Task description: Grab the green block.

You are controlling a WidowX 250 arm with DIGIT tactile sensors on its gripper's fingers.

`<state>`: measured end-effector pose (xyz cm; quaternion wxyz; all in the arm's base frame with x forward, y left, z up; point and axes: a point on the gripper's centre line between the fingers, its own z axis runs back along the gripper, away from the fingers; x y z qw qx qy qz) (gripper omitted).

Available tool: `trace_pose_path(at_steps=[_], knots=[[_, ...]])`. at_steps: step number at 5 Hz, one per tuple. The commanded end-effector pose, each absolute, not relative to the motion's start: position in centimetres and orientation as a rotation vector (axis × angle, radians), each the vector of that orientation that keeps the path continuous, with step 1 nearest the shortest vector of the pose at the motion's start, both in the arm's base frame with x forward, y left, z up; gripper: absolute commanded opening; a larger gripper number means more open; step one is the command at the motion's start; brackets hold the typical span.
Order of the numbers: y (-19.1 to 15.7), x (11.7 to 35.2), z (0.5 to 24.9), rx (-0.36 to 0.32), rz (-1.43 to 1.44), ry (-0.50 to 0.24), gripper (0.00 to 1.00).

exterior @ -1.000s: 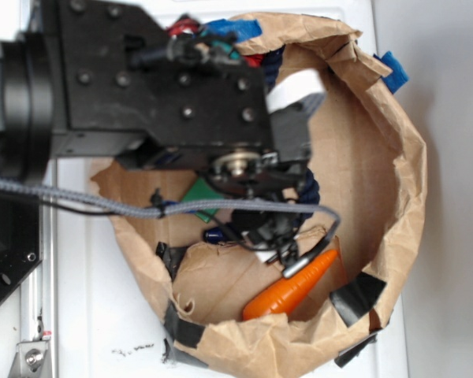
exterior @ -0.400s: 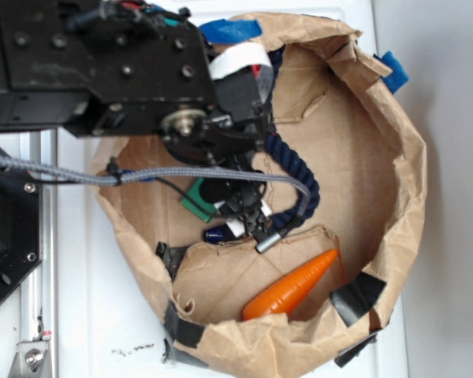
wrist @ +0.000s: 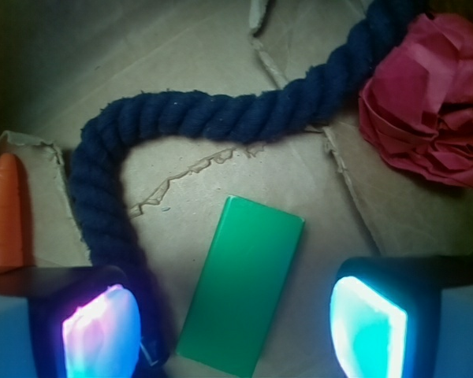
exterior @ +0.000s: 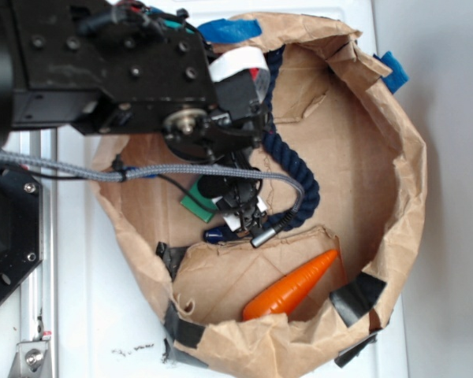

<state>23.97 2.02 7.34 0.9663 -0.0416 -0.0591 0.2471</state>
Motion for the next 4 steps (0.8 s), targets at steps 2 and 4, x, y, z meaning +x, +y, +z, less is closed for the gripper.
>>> trace_pose_path(at_steps=[2,4], knots=[[2.5,24.9,6.1,-0.104,0.648,-0.193,1.00],[1.9,25.2,3.8,-0.101,0.633,-0.201,1.00]])
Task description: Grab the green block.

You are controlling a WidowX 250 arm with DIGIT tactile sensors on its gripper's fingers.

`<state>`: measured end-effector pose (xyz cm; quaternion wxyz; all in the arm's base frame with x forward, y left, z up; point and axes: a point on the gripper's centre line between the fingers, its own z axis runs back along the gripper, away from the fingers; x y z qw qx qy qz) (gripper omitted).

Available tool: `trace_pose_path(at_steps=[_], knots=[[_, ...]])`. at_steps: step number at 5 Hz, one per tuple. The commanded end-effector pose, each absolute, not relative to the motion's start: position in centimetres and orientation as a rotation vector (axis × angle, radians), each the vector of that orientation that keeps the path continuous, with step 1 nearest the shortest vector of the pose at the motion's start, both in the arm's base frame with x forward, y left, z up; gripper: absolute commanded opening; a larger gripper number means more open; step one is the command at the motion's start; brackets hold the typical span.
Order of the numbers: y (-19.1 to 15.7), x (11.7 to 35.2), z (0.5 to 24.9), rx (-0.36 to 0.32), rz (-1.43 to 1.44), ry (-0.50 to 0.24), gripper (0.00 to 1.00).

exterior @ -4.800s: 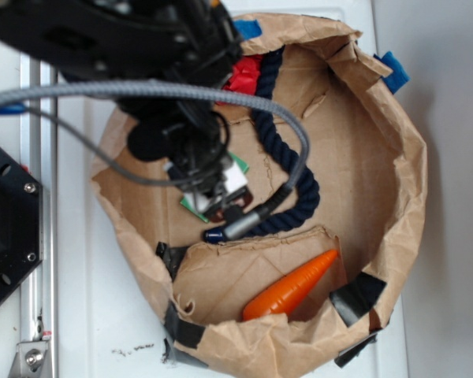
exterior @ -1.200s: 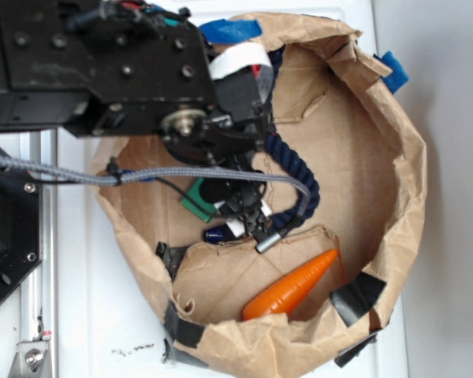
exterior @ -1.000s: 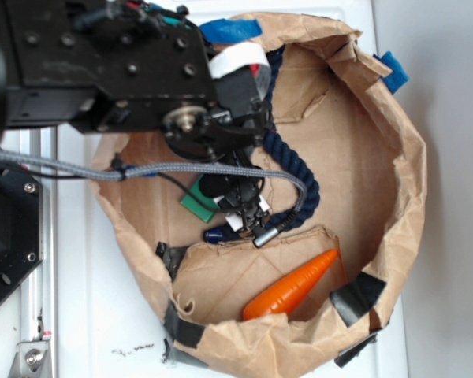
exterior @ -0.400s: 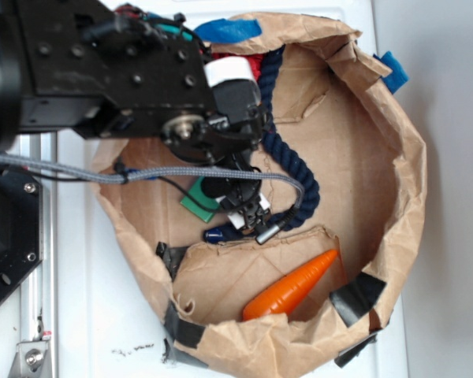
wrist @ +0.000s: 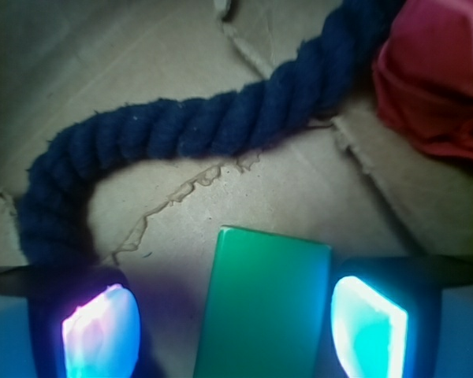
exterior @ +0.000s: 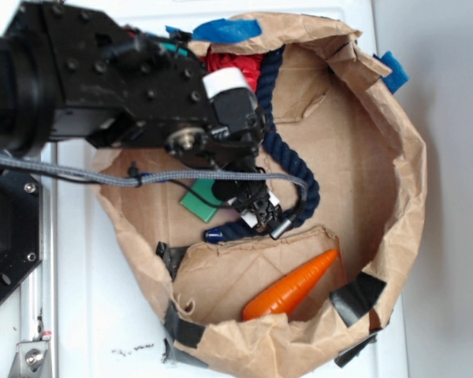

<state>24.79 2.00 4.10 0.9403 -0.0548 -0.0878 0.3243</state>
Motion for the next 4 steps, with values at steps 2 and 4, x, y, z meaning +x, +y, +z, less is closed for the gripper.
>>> trace_pose_path(at_steps=[2,4], knots=[[2.00,25.41,2.77,-0.070,0.616,-0.207,0.00],[1.96,25.33,3.27,-0.080,0.615,-0.214,0.00]])
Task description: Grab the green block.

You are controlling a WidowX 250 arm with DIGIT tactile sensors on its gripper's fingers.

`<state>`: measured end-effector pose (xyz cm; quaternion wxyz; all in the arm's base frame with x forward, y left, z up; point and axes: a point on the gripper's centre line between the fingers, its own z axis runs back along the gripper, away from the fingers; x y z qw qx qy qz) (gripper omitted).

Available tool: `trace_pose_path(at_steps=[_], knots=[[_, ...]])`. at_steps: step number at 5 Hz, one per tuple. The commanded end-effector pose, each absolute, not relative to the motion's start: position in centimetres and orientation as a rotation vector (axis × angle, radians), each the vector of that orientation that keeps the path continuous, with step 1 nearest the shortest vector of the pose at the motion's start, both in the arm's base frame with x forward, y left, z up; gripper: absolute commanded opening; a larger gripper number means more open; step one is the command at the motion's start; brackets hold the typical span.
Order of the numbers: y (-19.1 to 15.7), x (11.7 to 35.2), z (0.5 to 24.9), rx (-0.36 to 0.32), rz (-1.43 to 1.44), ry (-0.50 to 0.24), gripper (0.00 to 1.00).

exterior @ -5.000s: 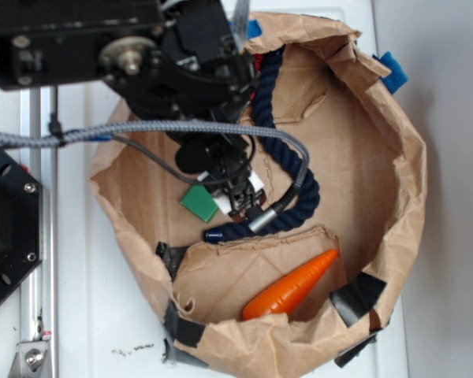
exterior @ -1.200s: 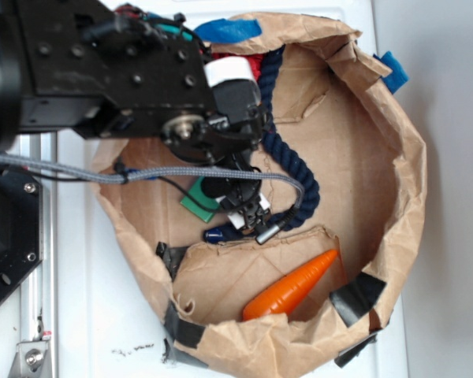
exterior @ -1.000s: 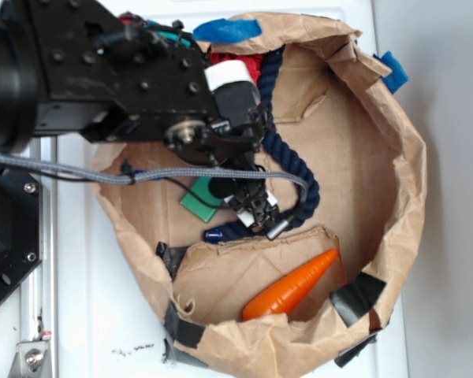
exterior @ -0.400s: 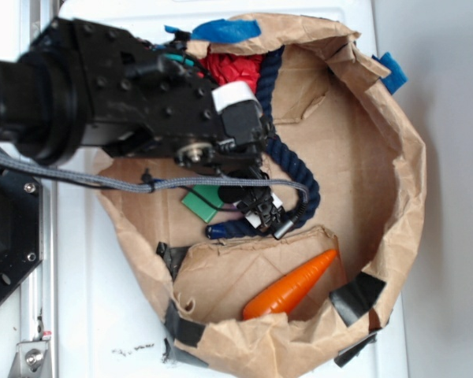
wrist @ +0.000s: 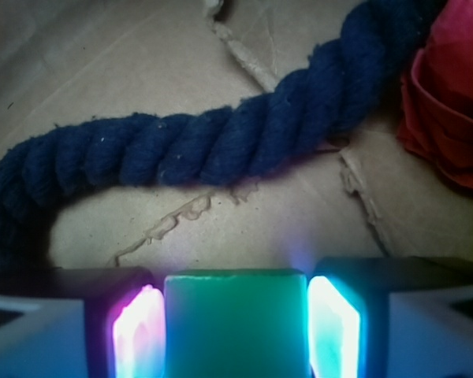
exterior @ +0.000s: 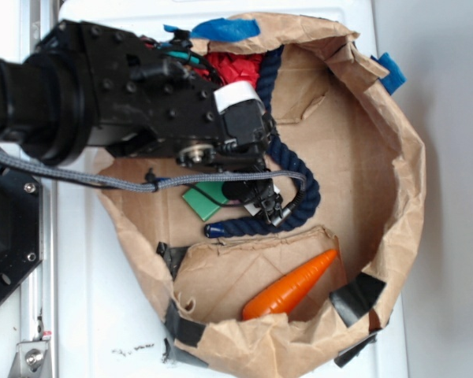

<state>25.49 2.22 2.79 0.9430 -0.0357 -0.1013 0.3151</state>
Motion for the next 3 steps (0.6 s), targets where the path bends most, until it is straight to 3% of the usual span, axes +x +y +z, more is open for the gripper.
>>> trace_pose_path(at_steps=[1,2,3], knots=[[1.9,25.3,3.4,-0.082,0.614,-0.217,0.00],[1.9,25.3,3.6,-0.086,0.614,-0.221,0.00],[1.9,25.7,5.3,-0.095,0.578,-0.230,0.00]])
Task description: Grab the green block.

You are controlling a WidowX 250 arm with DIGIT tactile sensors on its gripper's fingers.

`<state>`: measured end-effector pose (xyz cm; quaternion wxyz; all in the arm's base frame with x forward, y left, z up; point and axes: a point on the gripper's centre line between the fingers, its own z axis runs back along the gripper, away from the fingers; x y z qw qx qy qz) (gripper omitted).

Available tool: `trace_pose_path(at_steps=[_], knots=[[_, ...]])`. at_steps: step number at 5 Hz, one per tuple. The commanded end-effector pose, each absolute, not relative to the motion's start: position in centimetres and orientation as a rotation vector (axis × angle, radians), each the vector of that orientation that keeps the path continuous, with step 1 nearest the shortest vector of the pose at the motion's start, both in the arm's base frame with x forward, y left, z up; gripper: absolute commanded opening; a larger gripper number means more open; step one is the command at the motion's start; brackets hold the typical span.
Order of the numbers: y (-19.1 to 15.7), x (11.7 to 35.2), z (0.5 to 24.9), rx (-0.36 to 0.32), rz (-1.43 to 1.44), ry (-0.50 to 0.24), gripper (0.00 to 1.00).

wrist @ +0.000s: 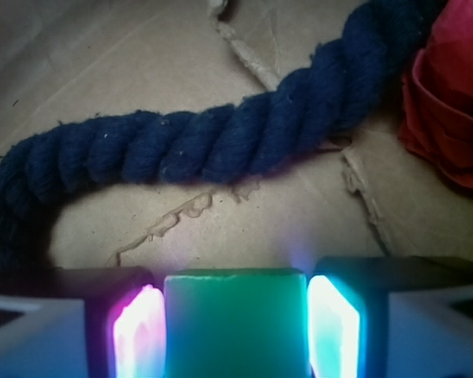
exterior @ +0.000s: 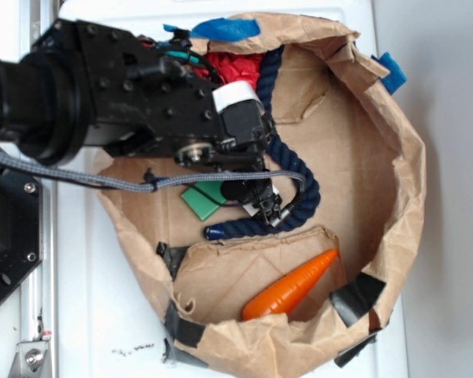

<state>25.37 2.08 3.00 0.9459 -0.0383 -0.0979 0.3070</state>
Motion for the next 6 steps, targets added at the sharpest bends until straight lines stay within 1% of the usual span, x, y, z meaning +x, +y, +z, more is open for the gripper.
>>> trace_pose_path(at_steps=[1,2,3,4,5,6], knots=[[2.0,25.8,8.1,-0.104,0.541,-0.258,0.00],[1.9,26.2,11.8,-0.144,0.501,-0.273,0.00],[1.4,27.1,14.1,-0.140,0.447,-0.275,0.00],[1.2,27.3,15.0,-0.131,0.430,-0.256,0.00],[1.1,27.4,15.8,-0.103,0.420,-0.235,0.00],[0.5,26.9,16.0,-0.094,0.435,-0.231,0.00]])
